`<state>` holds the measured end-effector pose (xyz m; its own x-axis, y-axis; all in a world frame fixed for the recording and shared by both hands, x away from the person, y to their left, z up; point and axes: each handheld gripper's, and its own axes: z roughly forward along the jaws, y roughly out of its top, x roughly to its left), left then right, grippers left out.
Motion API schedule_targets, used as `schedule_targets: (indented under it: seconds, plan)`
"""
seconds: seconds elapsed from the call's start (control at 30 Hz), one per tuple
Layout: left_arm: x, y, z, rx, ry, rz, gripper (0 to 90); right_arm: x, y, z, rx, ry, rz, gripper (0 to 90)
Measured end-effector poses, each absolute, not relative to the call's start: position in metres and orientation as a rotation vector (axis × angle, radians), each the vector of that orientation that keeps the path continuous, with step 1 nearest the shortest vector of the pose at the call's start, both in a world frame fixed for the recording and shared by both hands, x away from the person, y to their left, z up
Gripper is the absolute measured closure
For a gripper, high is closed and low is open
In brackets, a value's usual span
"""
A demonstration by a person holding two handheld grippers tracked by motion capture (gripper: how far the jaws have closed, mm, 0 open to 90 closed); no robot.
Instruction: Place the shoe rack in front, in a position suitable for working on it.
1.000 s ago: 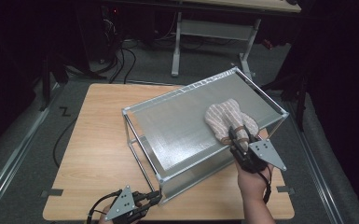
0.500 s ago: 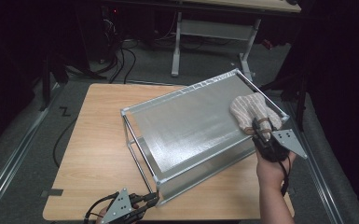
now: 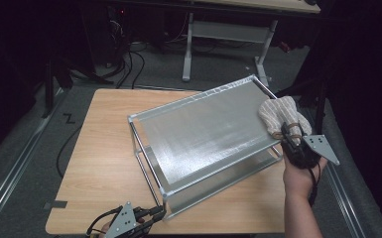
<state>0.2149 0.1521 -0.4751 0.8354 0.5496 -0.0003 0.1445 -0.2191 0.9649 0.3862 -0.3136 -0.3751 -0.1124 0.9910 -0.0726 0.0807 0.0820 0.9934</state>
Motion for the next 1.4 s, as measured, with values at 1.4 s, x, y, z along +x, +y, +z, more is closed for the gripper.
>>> schedule_targets:
  seconds: [1.4]
  plan:
    - [0.233,0.136,-0.476,1.786,0.477,0.364,80.6,0.311,-0.188,-0.384,0.933,1.585,1.4,61.4]
